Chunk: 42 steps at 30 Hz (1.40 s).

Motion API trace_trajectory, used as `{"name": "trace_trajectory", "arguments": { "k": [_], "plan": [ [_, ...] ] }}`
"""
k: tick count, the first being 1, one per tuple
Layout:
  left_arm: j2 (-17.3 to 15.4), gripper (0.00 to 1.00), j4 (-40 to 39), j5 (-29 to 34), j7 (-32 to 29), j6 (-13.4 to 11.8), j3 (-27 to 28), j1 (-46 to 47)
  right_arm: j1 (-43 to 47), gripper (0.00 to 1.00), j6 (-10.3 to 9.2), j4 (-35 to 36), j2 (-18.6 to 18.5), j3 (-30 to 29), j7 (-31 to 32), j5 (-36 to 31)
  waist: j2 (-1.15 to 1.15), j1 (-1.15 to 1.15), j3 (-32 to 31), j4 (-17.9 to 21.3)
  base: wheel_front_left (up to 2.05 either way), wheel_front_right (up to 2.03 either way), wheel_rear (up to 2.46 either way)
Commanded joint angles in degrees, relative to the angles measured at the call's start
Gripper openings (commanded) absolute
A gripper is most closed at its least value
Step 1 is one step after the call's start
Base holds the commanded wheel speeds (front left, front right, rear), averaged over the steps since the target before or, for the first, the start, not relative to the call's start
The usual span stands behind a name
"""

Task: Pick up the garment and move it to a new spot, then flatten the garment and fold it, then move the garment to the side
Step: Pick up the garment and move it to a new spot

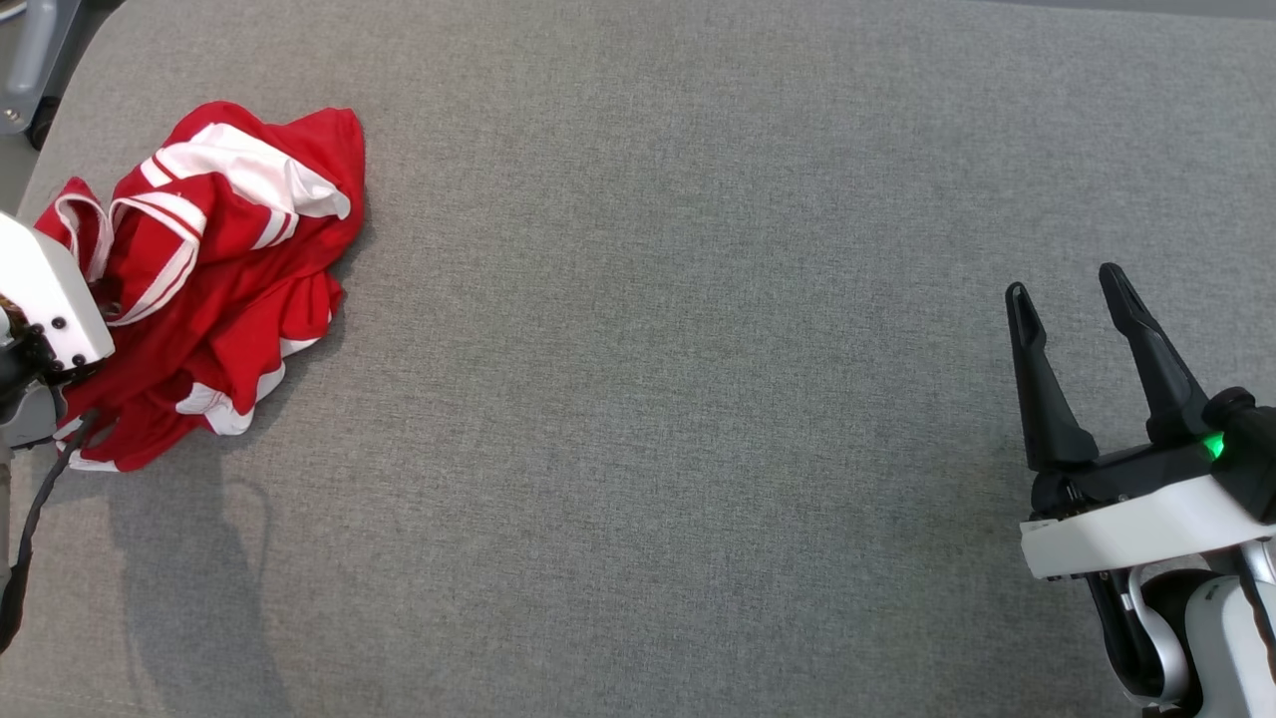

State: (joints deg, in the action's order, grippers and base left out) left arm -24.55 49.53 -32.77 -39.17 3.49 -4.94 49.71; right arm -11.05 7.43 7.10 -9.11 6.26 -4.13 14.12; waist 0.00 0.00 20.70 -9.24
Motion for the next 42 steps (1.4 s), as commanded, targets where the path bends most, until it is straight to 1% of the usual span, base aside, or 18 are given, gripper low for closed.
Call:
{"name": "trace_trajectory", "arguments": {
  "k": [1, 5, 10, 14, 20, 22, 25, 28, 29, 33, 36, 42],
  "plan": [
    [-0.2, 0.00, 0.4, 0.4, 0.4, 0.3, -0.2, 0.7, -0.4, 1.00, 0.11, -0.1, -0.3, -0.1, -0.4, -0.1, 0.00, 0.00, -0.1, 0.0, 0.00, 0.00, 0.00],
    [-0.2, 0.00, 1.1, 0.6, 1.8, 1.1, -0.8, 1.6, -0.4, 1.00, 0.11, -0.8, -0.1, 0.1, -0.6, 0.0, 0.00, 0.00, -0.9, -0.2, 0.00, 0.00, 0.00],
    [-0.3, 0.00, 0.3, 1.7, 2.6, 2.5, -3.3, 2.5, 0.9, 1.00, 0.11, -2.4, 0.5, 0.4, -1.2, 0.5, 0.00, 0.00, -3.9, -0.2, 0.00, 0.00, 0.00],
    [-0.9, 0.00, -2.1, 3.3, 4.3, 3.3, -5.9, 4.0, 1.6, 1.00, 0.11, -3.5, 1.2, 0.5, -1.9, 0.9, 0.00, 0.00, -6.8, 0.3, 0.00, 0.00, 0.00],
    [-0.5, 0.00, -8.0, 4.3, 5.3, 3.9, -10.2, 5.8, 3.2, 1.00, 0.11, -5.5, 2.6, 0.2, -3.2, 1.5, 0.00, 0.00, -11.4, 1.9, 0.00, 0.00, 0.00],
    [-0.1, 0.00, -10.6, 3.9, 5.0, 3.9, -11.4, 6.1, 3.8, 1.00, 0.11, -6.1, 3.0, 0.2, -3.6, 1.7, 0.00, 0.00, -12.9, 2.6, 0.00, 0.00, 0.00],
    [-0.9, 0.00, -15.0, 4.9, 4.6, 4.0, -14.0, 6.4, 4.6, 1.00, 0.11, -7.0, 3.6, 0.2, -4.1, 2.0, 0.00, 0.00, -14.8, 4.2, 0.00, 0.00, 0.00],
    [-0.6, 0.00, -19.4, 4.3, 3.6, 4.0, -16.3, 5.9, 4.9, 1.00, 0.11, -7.6, 4.2, 0.2, -4.4, 2.2, 0.00, 0.00, -16.4, 6.0, 0.00, 0.00, 0.00],
    [-0.6, 0.00, -19.4, 4.3, 3.6, 4.0, -16.3, 5.9, 4.9, 1.00, 0.11, -7.6, 4.2, 0.2, -4.4, 2.2, 0.00, 0.00, -16.4, 6.0, 0.00, 0.00, 0.00],
    [-0.3, 0.00, -25.2, 2.3, 1.7, 4.0, -18.7, 5.6, 5.8, 1.00, 0.11, -8.4, 4.7, 0.0, -4.8, 2.4, 0.00, 0.00, -18.2, 9.0, 0.00, 0.00, 0.00],
    [0.9, 0.00, -29.0, 0.8, 1.2, 4.0, -19.4, 6.2, 6.1, 1.00, 0.11, -8.8, 4.9, -0.3, -5.0, 2.3, 0.00, 0.00, -19.4, 11.3, 0.00, 0.00, 0.00],
    [5.1, 0.00, -35.9, -2.9, 0.9, 4.0, -20.9, 7.7, 6.9, 1.00, 0.11, -8.7, 5.1, -0.9, -4.8, 2.0, 0.00, 0.00, -20.4, 15.9, 0.00, 0.00, 0.00]
  ]
}}
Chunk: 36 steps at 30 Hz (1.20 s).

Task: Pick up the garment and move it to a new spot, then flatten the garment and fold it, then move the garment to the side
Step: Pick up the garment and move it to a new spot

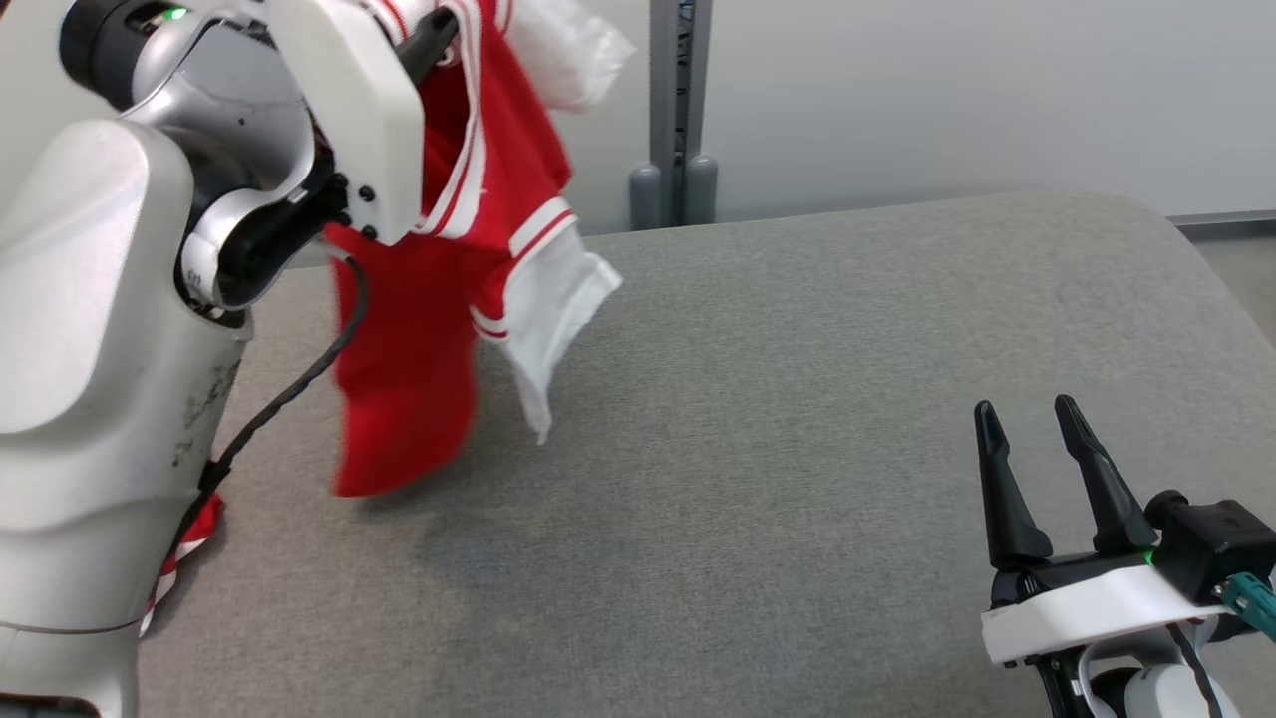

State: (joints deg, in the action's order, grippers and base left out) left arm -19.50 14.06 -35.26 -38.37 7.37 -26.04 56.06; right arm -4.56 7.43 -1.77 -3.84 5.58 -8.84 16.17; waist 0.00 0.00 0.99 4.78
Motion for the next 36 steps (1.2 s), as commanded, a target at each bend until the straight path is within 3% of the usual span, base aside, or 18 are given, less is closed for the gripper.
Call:
{"name": "trace_trajectory", "arguments": {
  "k": [1, 6, 11, 17, 26, 28, 29, 30, 31, 32, 36],
  "plan": [
    [1.0, 0.00, -1.4, -1.0, 0.3, 0.1, 0.2, 1.4, 0.4, 1.00, 0.11, 0.3, -0.1, -0.2, 0.0, -0.1, 0.00, 0.00, -0.6, 2.5, 0.00, 0.00, 0.00],
    [4.3, 0.00, -5.6, -2.6, 1.8, -0.4, -0.4, 1.0, 0.3, 1.00, 0.11, 0.5, 0.1, -0.7, -0.4, 0.2, 0.00, 0.00, 0.8, 5.4, 0.00, 0.00, 0.00],
    [4.9, 0.00, -6.9, -3.0, 3.7, -1.5, -1.0, -4.3, 0.3, 1.00, 0.11, 0.4, 0.1, -1.1, -0.8, 0.5, 0.00, 0.00, 2.5, 7.1, 0.00, 0.00, 0.00],
    [2.4, 0.00, -4.4, -3.3, 7.6, -4.2, 0.3, -16.1, -0.2, 1.00, 0.11, -0.1, 0.1, -0.9, -1.1, 0.4, 0.00, 0.00, 3.7, 8.0, 0.00, 0.00, 0.00],
    [-0.1, 0.00, 4.5, -3.0, 20.1, -9.4, 5.7, -31.2, -0.5, 1.00, 0.11, -0.6, -0.8, -0.6, -0.9, 0.3, 0.00, 0.00, 4.1, 6.5, 0.00, 0.00, 0.00],
    [0.6, 0.22, 7.2, -4.2, 22.5, -8.9, 6.7, -32.6, -0.4, 1.00, 0.11, -0.7, -1.1, -0.4, -0.6, 0.4, 0.00, 0.00, 3.8, 5.6, 0.00, 0.00, 0.00],
    [0.8, 0.40, 8.4, -4.3, 23.6, -8.7, 6.9, -33.0, -0.4, 1.00, 0.11, -0.7, -1.2, -0.4, -0.5, 0.4, 0.00, 0.00, 3.6, 5.2, 0.00, 0.00, 0.00],
    [1.0, 0.80, 9.7, -4.2, 24.6, -8.5, 6.9, -33.5, -0.3, 1.00, 0.11, -0.7, -1.3, -0.3, -0.4, 0.4, 0.00, 0.00, 3.5, 4.8, 0.00, 0.00, 0.00],
    [1.0, 0.80, 9.7, -4.2, 24.6, -8.5, 6.9, -33.5, -0.3, 1.00, 0.11, -0.7, -1.3, -0.3, -0.4, 0.4, 0.00, 0.00, 3.5, 4.8, 0.00, 0.00, 0.00],
    [1.4, 1.00, 11.0, -4.4, 25.3, -8.4, 6.8, -33.9, -0.2, 1.00, 0.11, -0.7, -1.4, -0.3, -0.3, 0.4, 0.00, 0.00, 3.3, 4.4, 0.00, 0.00, 0.00],
    [2.5, 1.00, 14.0, -3.8, 29.1, -7.3, 6.4, -34.3, 0.5, 1.00, 0.11, -0.6, -1.7, -0.1, 0.1, 0.3, 0.00, 0.00, 2.4, 2.9, 0.00, 0.00, 0.00]
  ]
}}
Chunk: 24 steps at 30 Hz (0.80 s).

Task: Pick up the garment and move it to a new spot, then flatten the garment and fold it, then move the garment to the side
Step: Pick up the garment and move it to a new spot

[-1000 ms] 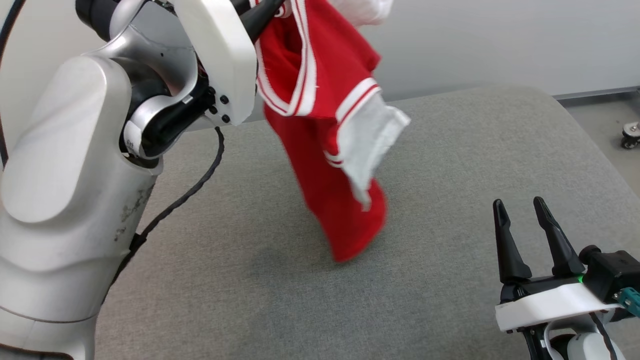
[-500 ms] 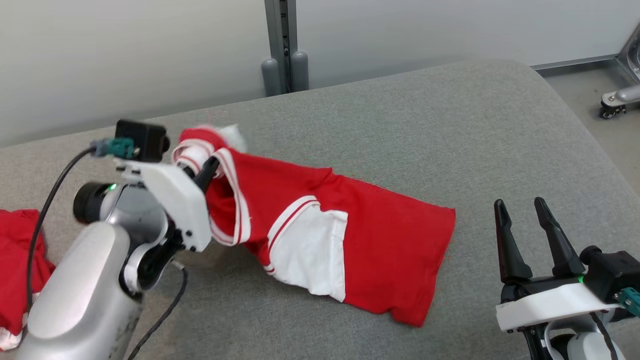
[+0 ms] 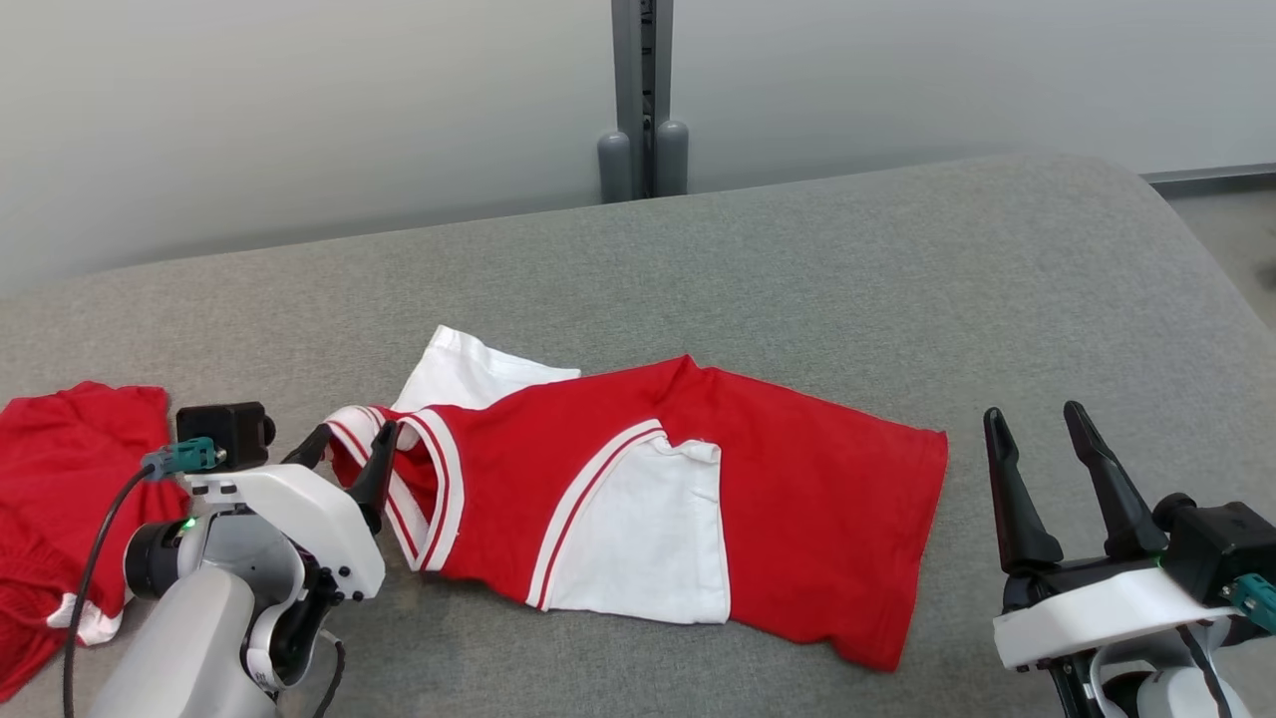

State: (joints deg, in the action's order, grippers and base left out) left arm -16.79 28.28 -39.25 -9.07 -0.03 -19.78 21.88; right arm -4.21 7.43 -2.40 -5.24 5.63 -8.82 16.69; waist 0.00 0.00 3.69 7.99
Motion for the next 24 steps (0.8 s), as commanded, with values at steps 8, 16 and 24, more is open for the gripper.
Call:
{"name": "trace_trajectory", "arguments": {
  "k": [8, 16, 24],
  "plan": [
    [-0.5, 1.00, -3.7, 3.7, 7.5, -0.7, -0.4, 0.4, 1.6, 1.00, 0.11, 1.3, -1.4, -1.4, 1.2, -0.3, 0.00, 0.00, -2.2, -3.4, 0.00, 0.00, 0.00],
    [-2.1, 1.00, -14.7, 7.5, 12.7, -5.8, 0.0, -5.1, 3.4, 1.00, 0.11, 3.3, -1.7, -3.9, 1.8, -0.2, 0.00, 0.00, -3.2, -4.4, 0.00, 0.00, 0.00],
    [-2.8, 1.00, -24.7, 9.8, 17.4, -10.5, 1.0, -12.7, 5.3, 1.00, 0.11, 5.0, -1.4, -6.2, 1.3, 0.2, 0.00, 0.00, -3.2, -5.3, 0.00, 0.00, 0.00]
  ]
}}
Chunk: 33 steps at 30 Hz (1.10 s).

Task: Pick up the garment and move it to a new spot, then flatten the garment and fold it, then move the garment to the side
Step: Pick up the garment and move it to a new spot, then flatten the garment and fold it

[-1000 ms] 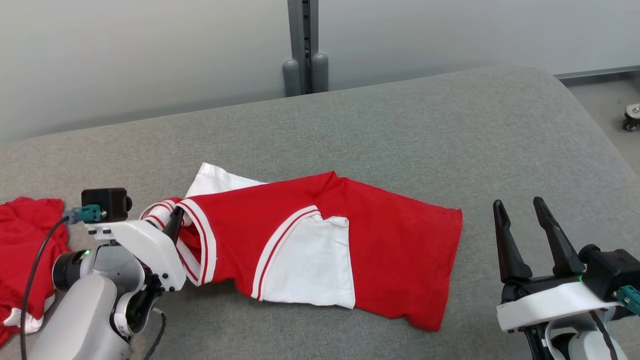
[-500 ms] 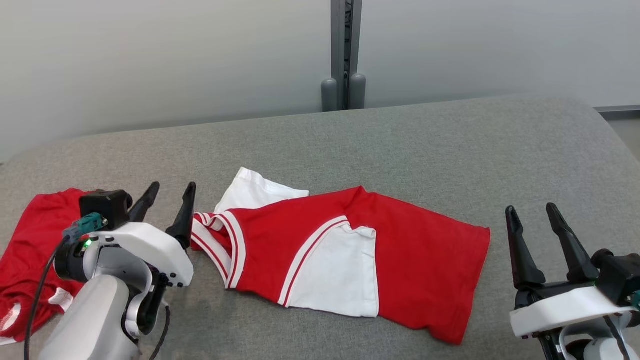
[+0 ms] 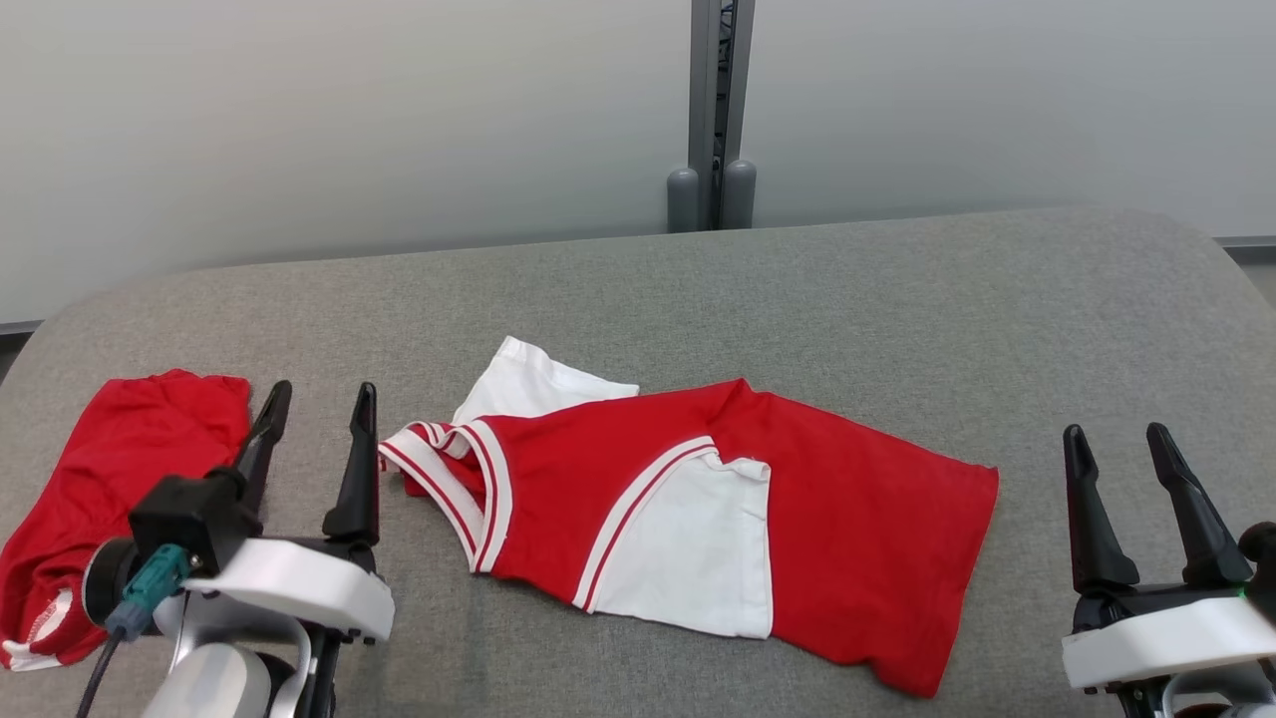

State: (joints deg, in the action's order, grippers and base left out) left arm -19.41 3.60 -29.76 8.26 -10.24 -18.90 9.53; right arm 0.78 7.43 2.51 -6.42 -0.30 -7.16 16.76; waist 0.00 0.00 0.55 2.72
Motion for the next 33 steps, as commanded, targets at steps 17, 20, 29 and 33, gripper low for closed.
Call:
{"name": "trace_trajectory", "arguments": {
  "k": [17, 20, 29, 33],
  "plan": [
    [1.5, 1.00, -2.4, 2.1, 4.7, -2.8, -1.1, -6.3, 2.9, 1.00, 0.11, 0.6, -0.9, -0.4, -0.7, 1.6, 0.00, 0.00, 0.4, -1.3, 0.00, 0.00, 0.00],
    [1.7, 1.00, -2.3, 1.9, 4.8, -2.8, -1.2, -6.0, 2.9, 1.00, 0.11, 0.7, -1.0, -0.4, -0.4, 1.7, 0.00, 0.00, 0.4, -1.4, 0.00, 0.00, 0.00],
    [1.6, 1.00, -2.2, 1.6, 4.8, -2.8, -1.5, -5.8, 2.9, 1.00, 0.11, 1.0, -1.2, -0.4, 0.0, 1.6, 0.00, 0.00, 0.4, -1.3, 0.00, 0.00, 0.00],
    [1.7, 1.00, -2.6, 1.4, 3.6, -2.4, -2.2, -5.4, 2.7, 1.00, 0.11, 1.1, -1.1, -0.4, 0.3, 1.6, 0.00, 0.00, 0.7, -1.2, 0.00, 0.00, 0.00]
  ]
}}
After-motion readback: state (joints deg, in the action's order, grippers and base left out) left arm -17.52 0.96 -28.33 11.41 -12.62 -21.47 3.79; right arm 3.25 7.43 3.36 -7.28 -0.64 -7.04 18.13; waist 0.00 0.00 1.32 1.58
